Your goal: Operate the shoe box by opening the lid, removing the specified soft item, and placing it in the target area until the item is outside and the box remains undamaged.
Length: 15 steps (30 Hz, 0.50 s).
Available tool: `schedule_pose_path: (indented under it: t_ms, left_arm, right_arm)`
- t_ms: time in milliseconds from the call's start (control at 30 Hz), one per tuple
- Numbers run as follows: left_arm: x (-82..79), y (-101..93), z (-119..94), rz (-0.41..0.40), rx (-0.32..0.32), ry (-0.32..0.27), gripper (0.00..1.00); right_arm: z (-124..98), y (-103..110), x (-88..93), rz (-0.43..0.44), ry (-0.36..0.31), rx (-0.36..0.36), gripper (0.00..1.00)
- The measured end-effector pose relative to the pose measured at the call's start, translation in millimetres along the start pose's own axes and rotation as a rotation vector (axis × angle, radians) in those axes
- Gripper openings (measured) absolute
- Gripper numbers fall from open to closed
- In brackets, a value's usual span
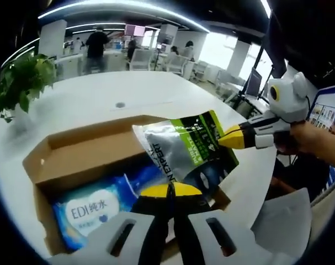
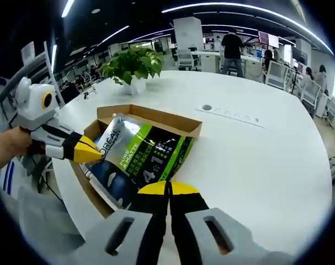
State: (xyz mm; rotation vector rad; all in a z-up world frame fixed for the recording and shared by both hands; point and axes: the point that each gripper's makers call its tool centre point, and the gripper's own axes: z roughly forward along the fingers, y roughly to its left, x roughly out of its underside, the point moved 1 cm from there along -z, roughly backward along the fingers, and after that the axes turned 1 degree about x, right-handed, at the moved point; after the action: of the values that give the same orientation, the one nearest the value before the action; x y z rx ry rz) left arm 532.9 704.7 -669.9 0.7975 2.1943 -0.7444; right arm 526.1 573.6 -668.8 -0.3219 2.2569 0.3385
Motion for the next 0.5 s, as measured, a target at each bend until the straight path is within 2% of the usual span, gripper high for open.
schedule_pose_path:
  t_ms: [500]
  left_arm:
    - [-9.3,-30.4,30,0.019,0.04,0.006,0.0]
  right_arm:
    - [-14,-39,11.4,0.025,0.025,0.056,0.0]
